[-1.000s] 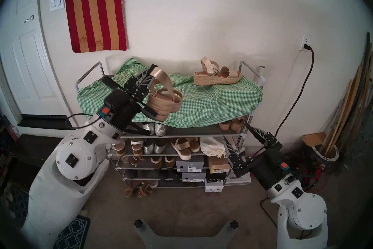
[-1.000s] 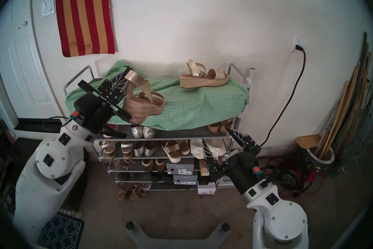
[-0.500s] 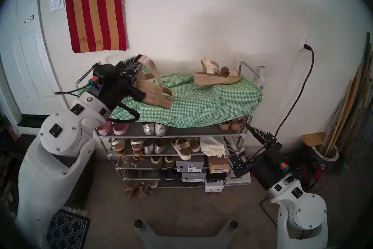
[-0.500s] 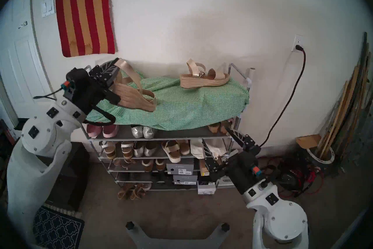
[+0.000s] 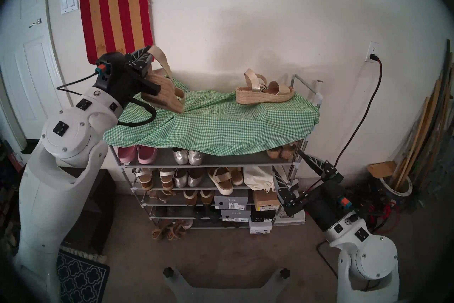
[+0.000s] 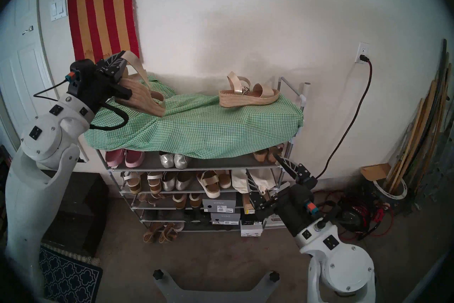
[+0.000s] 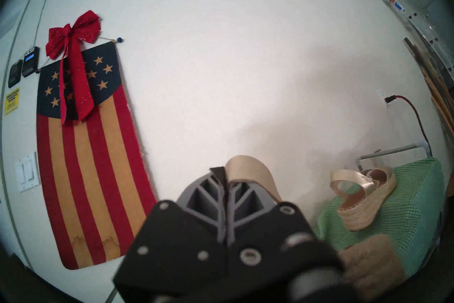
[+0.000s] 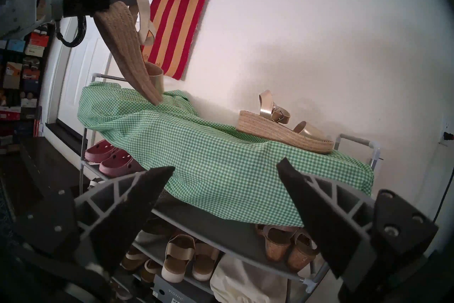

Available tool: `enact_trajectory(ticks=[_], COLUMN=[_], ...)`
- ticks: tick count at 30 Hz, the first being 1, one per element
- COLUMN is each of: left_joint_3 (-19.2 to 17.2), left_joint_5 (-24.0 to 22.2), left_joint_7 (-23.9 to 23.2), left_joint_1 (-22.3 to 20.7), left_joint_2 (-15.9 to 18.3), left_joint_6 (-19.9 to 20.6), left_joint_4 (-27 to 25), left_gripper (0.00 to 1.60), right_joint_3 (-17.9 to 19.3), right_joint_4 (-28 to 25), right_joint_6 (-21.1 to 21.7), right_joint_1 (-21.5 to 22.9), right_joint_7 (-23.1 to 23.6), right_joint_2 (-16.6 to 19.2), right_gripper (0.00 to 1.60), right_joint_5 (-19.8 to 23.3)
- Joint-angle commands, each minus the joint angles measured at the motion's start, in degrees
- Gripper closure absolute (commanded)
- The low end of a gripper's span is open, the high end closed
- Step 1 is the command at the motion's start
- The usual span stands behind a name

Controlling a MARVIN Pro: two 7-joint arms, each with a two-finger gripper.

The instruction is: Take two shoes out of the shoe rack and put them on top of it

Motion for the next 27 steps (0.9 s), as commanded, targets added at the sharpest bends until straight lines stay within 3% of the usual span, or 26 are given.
enact_trajectory(ticks=[1, 11, 12, 13, 18, 27], left_joint_3=[1.32, 7.15, 7.18, 8.67, 11.19, 15.30], left_joint_5=[0.36, 1.51, 1.65, 1.84, 2.96, 5.06], left_joint_7=[1.64, 3.23, 3.48, 3.44, 4.43, 6.85], left_joint_1=[-6.53, -13.16, -12.07, -14.87, -15.93, -21.88], left_joint_2=[-0.14, -2.26, -2.55, -3.05, -5.07, -9.47], left_joint_6=[0.46, 2.12, 1.88, 2.51, 2.74, 3.88], left_joint_4=[1.87, 7.77, 7.73, 9.21, 11.86, 18.13], left_gripper=[1.60, 1.60, 1.60, 1.60, 1.60, 1.60], right_joint_3=[-0.15, -0.13, -0.12, -0.12, -0.11, -0.10], right_joint_4=[-0.02, -0.03, -0.03, -0.03, -0.03, -0.03], right_joint_6=[0.02, 0.00, 0.00, 0.00, -0.01, -0.02], right_joint_1=[0.06, 0.05, 0.05, 0.05, 0.04, 0.04], right_joint_7=[0.06, 0.04, 0.04, 0.04, 0.04, 0.03], right_joint_2=[0.01, -0.01, -0.01, -0.01, -0.01, -0.01], right_gripper=[0.00, 0.00, 0.00, 0.00, 0.00, 0.00], right_joint_5=[-0.01, -0.06, -0.06, -0.07, -0.09, -0.14])
